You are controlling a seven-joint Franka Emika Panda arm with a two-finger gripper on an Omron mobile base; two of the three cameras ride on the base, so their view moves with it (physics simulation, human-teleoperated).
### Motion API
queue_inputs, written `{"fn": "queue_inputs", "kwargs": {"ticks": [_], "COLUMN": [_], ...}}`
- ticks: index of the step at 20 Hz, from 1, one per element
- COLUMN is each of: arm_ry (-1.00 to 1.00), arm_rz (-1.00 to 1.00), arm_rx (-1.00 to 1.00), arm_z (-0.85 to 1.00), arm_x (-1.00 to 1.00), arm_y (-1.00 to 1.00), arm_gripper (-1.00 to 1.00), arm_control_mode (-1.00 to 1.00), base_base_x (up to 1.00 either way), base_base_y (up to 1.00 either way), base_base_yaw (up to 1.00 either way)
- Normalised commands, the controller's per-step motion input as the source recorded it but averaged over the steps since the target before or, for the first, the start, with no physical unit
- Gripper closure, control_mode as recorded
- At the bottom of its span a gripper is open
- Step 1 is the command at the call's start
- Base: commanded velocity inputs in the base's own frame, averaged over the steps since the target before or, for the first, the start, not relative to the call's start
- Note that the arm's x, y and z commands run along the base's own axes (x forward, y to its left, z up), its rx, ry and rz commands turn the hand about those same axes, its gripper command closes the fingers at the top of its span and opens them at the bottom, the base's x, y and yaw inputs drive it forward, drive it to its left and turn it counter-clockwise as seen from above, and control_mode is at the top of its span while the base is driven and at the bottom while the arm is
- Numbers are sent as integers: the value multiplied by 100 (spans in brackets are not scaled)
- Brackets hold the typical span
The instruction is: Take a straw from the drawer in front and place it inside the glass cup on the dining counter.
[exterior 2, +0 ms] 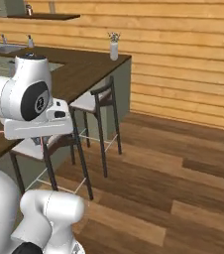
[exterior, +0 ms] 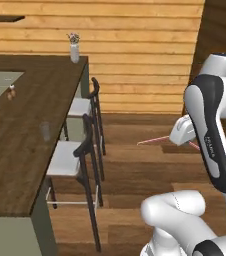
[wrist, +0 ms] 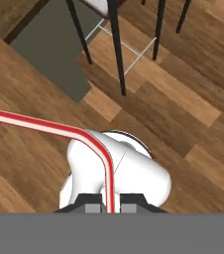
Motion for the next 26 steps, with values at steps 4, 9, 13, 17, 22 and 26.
{"fn": "queue_inputs", "kwargs": {"ticks": [4, 9, 13, 17, 22, 26], "arm_ry": [0, 0, 0, 0, 0, 0], "arm_rz": [0, 0, 0, 0, 0, 0], "arm_rx": [0, 0, 0, 0, 0, 0], "arm_z": [0, 0, 0, 0, 0, 0], "arm_x": [0, 0, 0, 0, 0, 0], "arm_y": [0, 0, 0, 0, 0, 0], "arm_gripper": [100, 100, 100, 100, 100, 100], "arm_control_mode": [100, 100, 100, 100, 100, 100], "base_base_x": [73, 68, 49, 23, 0, 16], "base_base_y": [-50, -55, -65, -78, -92, -91], "base_base_yaw": [72, 70, 67, 64, 60, 55]}}
